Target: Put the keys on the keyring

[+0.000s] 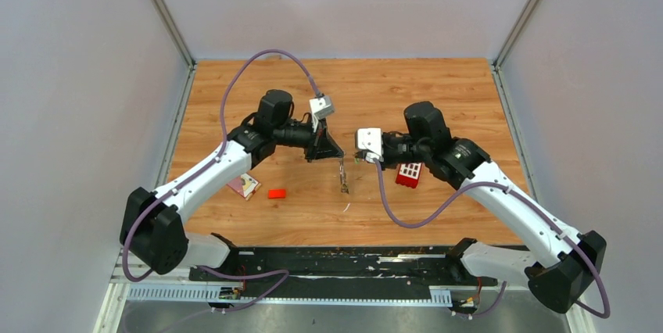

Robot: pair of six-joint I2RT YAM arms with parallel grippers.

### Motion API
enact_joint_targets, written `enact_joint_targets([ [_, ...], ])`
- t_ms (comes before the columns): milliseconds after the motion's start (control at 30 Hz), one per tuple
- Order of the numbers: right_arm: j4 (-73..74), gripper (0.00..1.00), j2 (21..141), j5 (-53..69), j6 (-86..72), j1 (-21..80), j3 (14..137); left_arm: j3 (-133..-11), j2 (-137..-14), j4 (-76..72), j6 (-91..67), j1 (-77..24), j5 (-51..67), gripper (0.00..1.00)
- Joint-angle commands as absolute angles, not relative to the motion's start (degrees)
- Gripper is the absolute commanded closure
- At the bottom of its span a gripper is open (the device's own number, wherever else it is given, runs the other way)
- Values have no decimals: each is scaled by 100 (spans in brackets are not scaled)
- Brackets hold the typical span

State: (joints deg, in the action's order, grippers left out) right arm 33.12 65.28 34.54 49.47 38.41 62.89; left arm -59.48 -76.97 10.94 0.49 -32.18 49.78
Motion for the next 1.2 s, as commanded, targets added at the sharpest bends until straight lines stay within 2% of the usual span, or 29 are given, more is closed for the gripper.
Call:
enact_joint_targets([
  [0,2935,100,6304,3552,4821,3811,6166,-6230,-7769,975,-543,-3251,4929,100],
  [600,2549,100,6359,2959,5359,4245,5872,-6242,-7642,763,-501,-3424,5463,100],
  [900,2219,100,5735,2426,5618,4460,5520,-6320,-7463,660,-756,-3444,5687,100],
  [1167,2265,100,5486,2473,5553,4474,5562,-6361,-7465,411,-1148,-3438,5793,100],
])
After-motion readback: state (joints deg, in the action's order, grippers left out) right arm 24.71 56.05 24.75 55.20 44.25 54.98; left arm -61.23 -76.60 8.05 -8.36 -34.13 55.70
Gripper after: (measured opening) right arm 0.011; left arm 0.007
